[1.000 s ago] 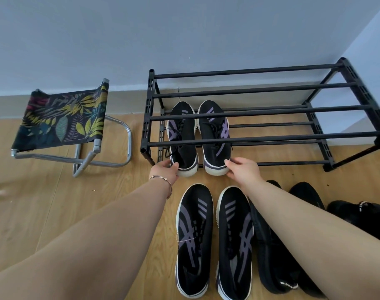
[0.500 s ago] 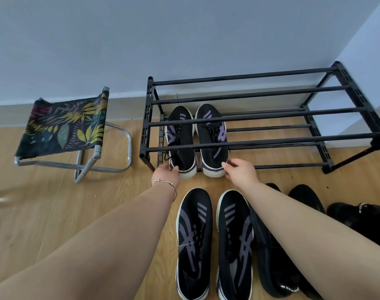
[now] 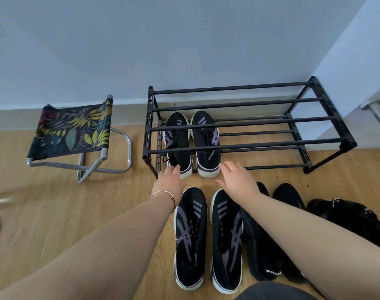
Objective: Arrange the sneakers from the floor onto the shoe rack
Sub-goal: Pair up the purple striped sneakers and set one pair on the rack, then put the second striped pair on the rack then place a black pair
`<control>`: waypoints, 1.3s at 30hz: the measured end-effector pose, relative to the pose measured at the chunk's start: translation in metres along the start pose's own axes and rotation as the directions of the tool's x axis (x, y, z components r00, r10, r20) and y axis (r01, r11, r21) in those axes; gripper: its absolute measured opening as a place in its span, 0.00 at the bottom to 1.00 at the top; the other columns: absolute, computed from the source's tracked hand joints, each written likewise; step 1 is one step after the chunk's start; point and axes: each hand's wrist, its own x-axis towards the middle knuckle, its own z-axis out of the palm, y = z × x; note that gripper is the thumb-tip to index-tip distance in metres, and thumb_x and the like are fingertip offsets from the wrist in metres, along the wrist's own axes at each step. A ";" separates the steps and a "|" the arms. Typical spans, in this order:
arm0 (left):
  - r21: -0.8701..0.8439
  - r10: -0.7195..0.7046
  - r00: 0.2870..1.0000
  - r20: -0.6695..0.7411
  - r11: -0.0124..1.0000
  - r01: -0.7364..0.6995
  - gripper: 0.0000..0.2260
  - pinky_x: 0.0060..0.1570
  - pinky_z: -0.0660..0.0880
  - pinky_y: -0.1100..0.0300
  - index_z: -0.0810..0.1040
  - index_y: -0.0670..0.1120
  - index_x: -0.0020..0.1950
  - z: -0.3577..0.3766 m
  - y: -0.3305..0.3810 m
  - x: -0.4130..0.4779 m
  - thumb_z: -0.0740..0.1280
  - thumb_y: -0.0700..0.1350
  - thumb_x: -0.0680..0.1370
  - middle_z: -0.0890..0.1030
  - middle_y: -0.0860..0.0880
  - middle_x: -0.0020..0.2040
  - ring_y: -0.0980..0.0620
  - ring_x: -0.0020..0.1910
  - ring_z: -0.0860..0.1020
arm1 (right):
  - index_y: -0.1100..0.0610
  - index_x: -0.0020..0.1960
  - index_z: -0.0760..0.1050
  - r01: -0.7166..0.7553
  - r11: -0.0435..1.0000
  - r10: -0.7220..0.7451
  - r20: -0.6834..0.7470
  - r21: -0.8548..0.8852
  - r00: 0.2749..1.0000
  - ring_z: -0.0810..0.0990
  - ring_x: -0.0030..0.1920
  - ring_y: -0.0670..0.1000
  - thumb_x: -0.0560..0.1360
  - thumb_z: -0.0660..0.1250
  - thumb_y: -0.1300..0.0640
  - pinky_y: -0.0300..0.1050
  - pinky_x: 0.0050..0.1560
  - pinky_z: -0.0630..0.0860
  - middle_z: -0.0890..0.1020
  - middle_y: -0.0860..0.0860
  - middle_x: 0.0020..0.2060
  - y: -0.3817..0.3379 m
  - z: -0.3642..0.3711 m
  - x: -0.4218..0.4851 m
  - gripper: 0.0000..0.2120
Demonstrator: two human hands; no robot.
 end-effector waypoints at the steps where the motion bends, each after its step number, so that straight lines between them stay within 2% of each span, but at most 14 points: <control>1: 0.082 0.042 0.999 -0.005 0.996 -0.041 0.30 0.73 0.66 0.49 0.53 0.47 0.82 -0.002 0.001 -0.004 0.61 0.50 0.83 0.60 0.46 0.80 0.43 0.78 0.60 | 0.60 0.72 0.71 0.031 0.998 -0.031 -0.004 -0.056 1.000 0.75 0.66 0.57 0.78 0.68 0.48 0.51 0.63 0.76 0.77 0.56 0.66 0.000 -0.002 -0.002 0.27; 4: 0.198 0.118 0.993 -0.009 0.974 -0.114 0.31 0.73 0.65 0.48 0.52 0.46 0.82 -0.004 0.006 -0.015 0.61 0.52 0.83 0.58 0.46 0.81 0.44 0.79 0.58 | 0.62 0.67 0.76 0.125 0.968 -0.130 -0.007 -0.219 0.992 0.80 0.61 0.59 0.72 0.76 0.50 0.53 0.61 0.78 0.82 0.58 0.59 -0.001 -0.005 -0.011 0.28; 6: 0.256 0.146 0.989 -0.017 0.957 -0.137 0.31 0.74 0.64 0.49 0.52 0.45 0.82 -0.003 0.008 -0.023 0.60 0.54 0.83 0.59 0.46 0.81 0.44 0.80 0.58 | 0.62 0.64 0.78 0.158 0.955 -0.165 -0.005 -0.251 0.986 0.81 0.57 0.58 0.69 0.79 0.51 0.52 0.59 0.79 0.83 0.57 0.56 -0.003 -0.007 -0.018 0.28; 11: 0.388 0.198 0.980 -0.036 0.906 -0.169 0.31 0.72 0.66 0.47 0.58 0.43 0.78 0.012 0.004 -0.048 0.63 0.56 0.81 0.64 0.43 0.78 0.42 0.77 0.63 | 0.61 0.71 0.71 0.185 0.964 -0.171 0.090 -0.192 0.981 0.77 0.64 0.57 0.75 0.71 0.48 0.51 0.62 0.77 0.78 0.56 0.64 -0.009 -0.003 -0.053 0.30; 15: 0.366 0.154 0.988 0.019 0.919 -0.150 0.32 0.71 0.67 0.48 0.58 0.43 0.78 0.037 -0.004 -0.069 0.63 0.57 0.80 0.63 0.43 0.77 0.42 0.74 0.64 | 0.61 0.75 0.68 0.159 0.983 -0.140 0.181 -0.092 0.973 0.76 0.65 0.56 0.78 0.68 0.48 0.50 0.63 0.77 0.78 0.56 0.66 -0.008 0.012 -0.095 0.29; 19: 0.324 0.075 0.993 0.095 0.940 -0.102 0.32 0.72 0.66 0.49 0.54 0.44 0.80 0.063 -0.019 -0.088 0.59 0.57 0.82 0.60 0.44 0.79 0.42 0.76 0.63 | 0.59 0.77 0.65 0.053 0.998 -0.058 0.239 0.026 0.969 0.74 0.66 0.54 0.80 0.65 0.47 0.47 0.63 0.77 0.76 0.54 0.66 -0.008 0.030 -0.133 0.29; 22: 0.269 0.003 0.991 0.131 0.962 -0.038 0.27 0.66 0.71 0.51 0.58 0.45 0.78 0.079 -0.029 -0.099 0.56 0.57 0.83 0.64 0.45 0.76 0.44 0.72 0.67 | 0.56 0.75 0.66 -0.122 0.987 0.087 0.305 0.099 0.948 0.77 0.63 0.54 0.81 0.64 0.46 0.46 0.58 0.78 0.74 0.53 0.65 -0.017 0.042 -0.156 0.26; 26: 0.147 -0.113 0.972 0.204 0.986 0.083 0.20 0.59 0.74 0.51 0.63 0.46 0.72 0.100 -0.038 -0.111 0.53 0.55 0.84 0.68 0.46 0.71 0.44 0.67 0.70 | 0.57 0.63 0.71 -0.384 0.907 0.312 0.338 0.174 0.888 0.81 0.53 0.57 0.79 0.66 0.46 0.48 0.49 0.76 0.78 0.54 0.57 -0.027 0.054 -0.173 0.19; 29: 0.059 -0.160 0.953 0.259 0.987 0.150 0.17 0.56 0.75 0.51 0.66 0.45 0.68 0.113 -0.039 -0.114 0.53 0.53 0.84 0.72 0.44 0.65 0.43 0.62 0.73 | 0.60 0.58 0.73 -0.473 0.862 0.400 0.328 0.181 0.856 0.82 0.51 0.57 0.78 0.68 0.46 0.46 0.48 0.77 0.82 0.55 0.52 -0.026 0.057 -0.170 0.18; 32: -0.088 -0.212 0.928 0.305 0.964 0.250 0.16 0.54 0.76 0.49 0.69 0.43 0.66 0.127 -0.037 -0.111 0.54 0.51 0.84 0.74 0.41 0.62 0.40 0.58 0.76 | 0.61 0.55 0.76 -0.534 0.828 0.437 0.400 0.171 0.806 0.83 0.52 0.58 0.79 0.68 0.47 0.48 0.50 0.78 0.84 0.57 0.51 -0.023 0.060 -0.158 0.17; 34: -0.206 -0.243 0.914 0.325 0.925 0.320 0.16 0.56 0.77 0.47 0.70 0.43 0.68 0.133 -0.036 -0.110 0.55 0.50 0.84 0.75 0.40 0.63 0.39 0.58 0.78 | 0.62 0.57 0.77 -0.594 0.779 0.458 0.466 0.201 0.757 0.82 0.54 0.59 0.79 0.68 0.50 0.48 0.53 0.78 0.84 0.58 0.54 -0.023 0.062 -0.150 0.15; 36: -0.325 -0.277 0.903 0.329 0.864 0.383 0.17 0.55 0.78 0.47 0.69 0.45 0.72 0.136 -0.037 -0.111 0.58 0.48 0.84 0.78 0.40 0.61 0.40 0.56 0.79 | 0.62 0.62 0.73 -0.673 0.698 0.488 0.523 0.246 0.698 0.81 0.57 0.59 0.79 0.68 0.52 0.47 0.53 0.78 0.81 0.58 0.59 -0.024 0.063 -0.146 0.17; 39: -0.467 -0.310 0.876 0.370 0.753 0.464 0.19 0.43 0.78 0.55 0.67 0.47 0.74 0.134 -0.038 -0.114 0.62 0.46 0.83 0.81 0.45 0.57 0.45 0.51 0.81 | 0.59 0.67 0.67 -0.757 0.554 0.514 0.573 0.347 0.638 0.80 0.55 0.57 0.80 0.68 0.54 0.45 0.49 0.76 0.79 0.56 0.59 -0.024 0.068 -0.150 0.20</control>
